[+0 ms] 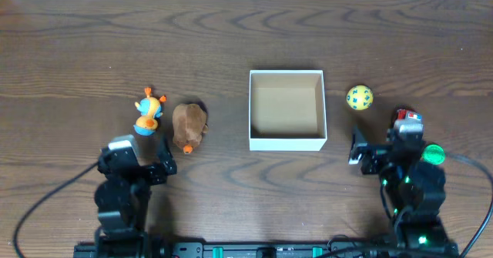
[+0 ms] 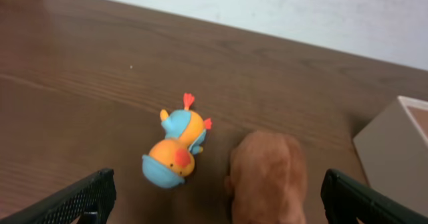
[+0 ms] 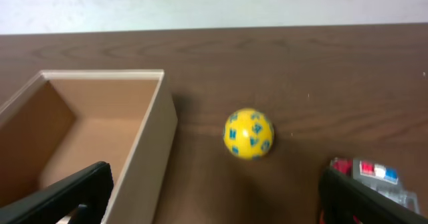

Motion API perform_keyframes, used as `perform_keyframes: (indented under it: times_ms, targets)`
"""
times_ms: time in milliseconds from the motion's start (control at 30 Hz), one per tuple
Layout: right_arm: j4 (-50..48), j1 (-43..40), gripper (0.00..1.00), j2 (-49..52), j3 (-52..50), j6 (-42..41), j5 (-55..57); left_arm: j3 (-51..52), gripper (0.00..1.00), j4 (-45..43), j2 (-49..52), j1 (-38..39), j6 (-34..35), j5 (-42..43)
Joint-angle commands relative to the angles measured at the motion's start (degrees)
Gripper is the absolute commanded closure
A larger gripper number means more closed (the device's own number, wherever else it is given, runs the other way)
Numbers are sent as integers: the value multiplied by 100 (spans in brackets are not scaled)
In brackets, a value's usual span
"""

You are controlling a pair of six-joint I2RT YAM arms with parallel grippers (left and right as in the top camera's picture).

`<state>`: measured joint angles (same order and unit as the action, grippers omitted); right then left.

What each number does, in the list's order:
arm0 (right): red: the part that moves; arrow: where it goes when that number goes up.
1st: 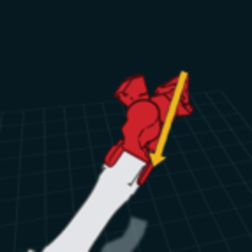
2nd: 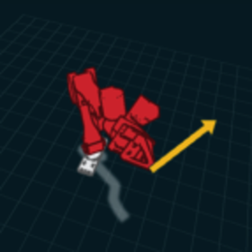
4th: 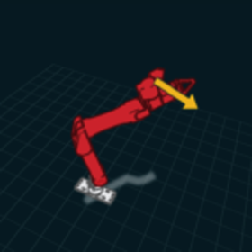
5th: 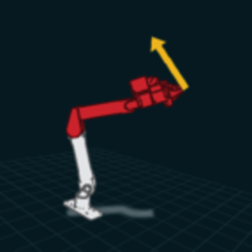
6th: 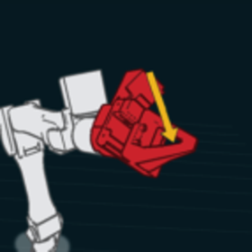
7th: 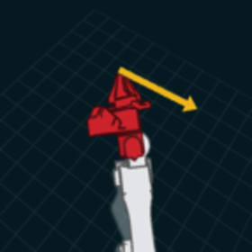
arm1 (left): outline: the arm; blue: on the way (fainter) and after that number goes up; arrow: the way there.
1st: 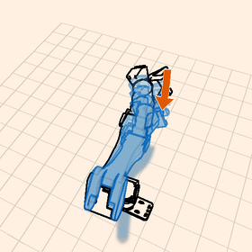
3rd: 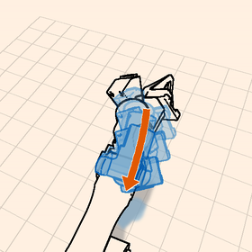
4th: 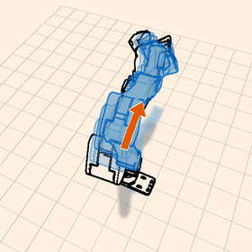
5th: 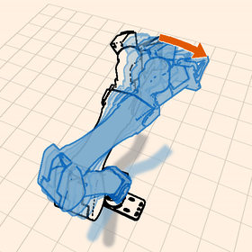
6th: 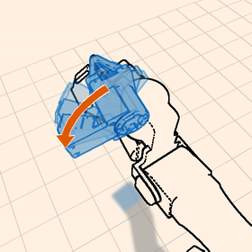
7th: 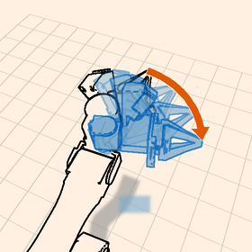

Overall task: Pack container
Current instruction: 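Raise the right gripper and move it toward the red toy truck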

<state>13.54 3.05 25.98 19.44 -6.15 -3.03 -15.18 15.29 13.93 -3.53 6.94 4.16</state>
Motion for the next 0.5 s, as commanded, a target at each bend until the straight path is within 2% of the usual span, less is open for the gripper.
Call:
perform_keyframes:
  times_ms: [0,133,333,467]
  targets:
    - [424,-35,1,925,979,-13,-42,-1058,2,400,870,-4,70,35]
    - [1416,-35,1,2024,2173,109,-48,-2267,2,1423,2006,-4,76,35]
    - [3462,-35,1,3700,3991,136,-44,-4061,2,3438,3563,-4,238,37]
    - [4148,-31,1,4535,4747,501,-407,-4675,2,4089,4151,-4,238,37]
